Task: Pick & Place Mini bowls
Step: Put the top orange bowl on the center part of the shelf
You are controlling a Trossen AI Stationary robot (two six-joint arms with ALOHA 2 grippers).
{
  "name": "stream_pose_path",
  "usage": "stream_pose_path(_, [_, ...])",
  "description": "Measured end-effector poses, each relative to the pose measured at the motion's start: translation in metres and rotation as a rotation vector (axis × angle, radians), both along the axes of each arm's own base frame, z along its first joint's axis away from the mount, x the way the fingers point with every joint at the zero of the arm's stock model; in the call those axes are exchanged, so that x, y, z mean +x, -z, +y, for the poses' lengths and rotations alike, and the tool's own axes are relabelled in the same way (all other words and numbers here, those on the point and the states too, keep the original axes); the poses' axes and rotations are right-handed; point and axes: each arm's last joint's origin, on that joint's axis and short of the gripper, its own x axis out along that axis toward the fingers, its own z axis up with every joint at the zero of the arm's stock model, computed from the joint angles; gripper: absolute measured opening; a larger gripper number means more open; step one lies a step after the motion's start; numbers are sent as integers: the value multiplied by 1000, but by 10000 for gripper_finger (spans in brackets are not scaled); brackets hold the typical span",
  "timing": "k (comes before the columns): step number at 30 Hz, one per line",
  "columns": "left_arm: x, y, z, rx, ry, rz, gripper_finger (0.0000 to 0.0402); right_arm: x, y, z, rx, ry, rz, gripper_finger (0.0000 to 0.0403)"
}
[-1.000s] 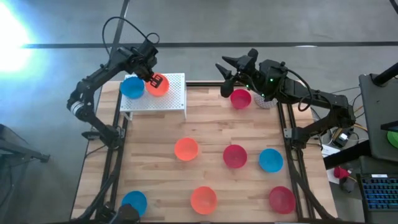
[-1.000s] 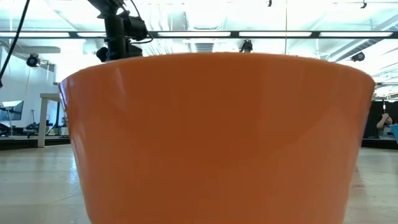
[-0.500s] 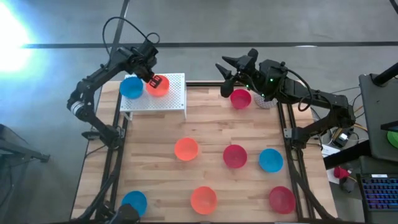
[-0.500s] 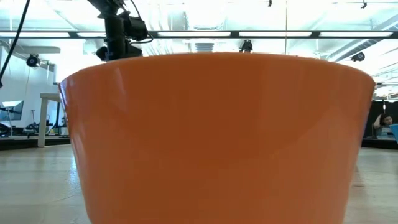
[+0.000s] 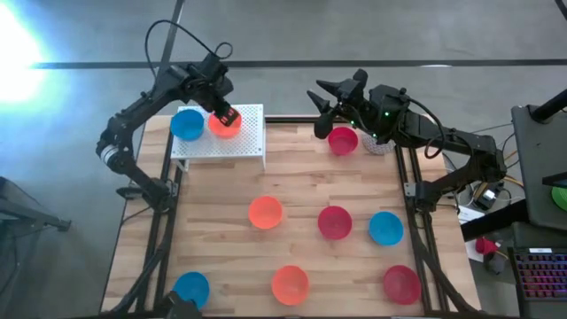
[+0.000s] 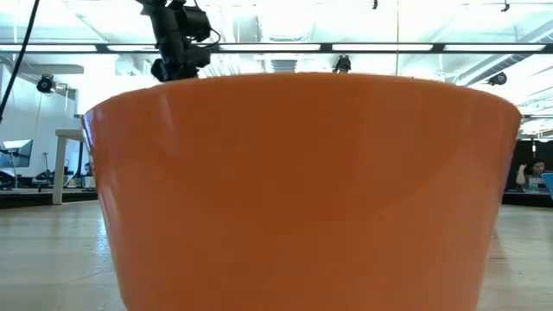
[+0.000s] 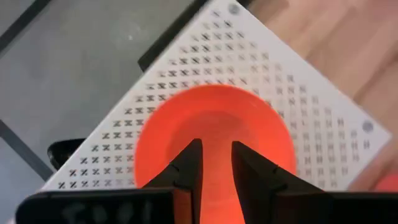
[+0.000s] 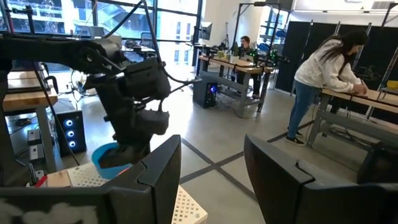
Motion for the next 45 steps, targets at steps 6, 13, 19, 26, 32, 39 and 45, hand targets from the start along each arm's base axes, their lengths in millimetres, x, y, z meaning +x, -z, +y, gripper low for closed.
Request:
stream_pose_path(6, [2, 15, -7, -35, 35, 148, 68, 0, 0, 0, -3, 0, 2, 173])
stream_pose_path(13, [1, 27, -6, -45, 4, 247, 25, 0, 0, 0, 0, 0, -1, 173])
stream_pose_path(19, [-5, 32, -6, -7, -41, 360, 1, 0, 0, 0, 0, 0, -1, 173])
stream_pose_path(26, [-6, 35, -7, -16, -43, 390, 2, 0, 0, 0, 0, 0, -1, 173])
stream_pose_path(32, [-9, 34, -6, 26, -67, 448, 2, 0, 0, 0, 0, 0, -1, 173])
stream_pose_path(39, [-9, 29, -6, 59, -80, 454, 2, 0, 0, 0, 0, 0, 0, 173])
stream_pose_path(45, [-11, 7, -13, 82, -65, 352, 2, 0, 0, 0, -2, 0, 2, 173])
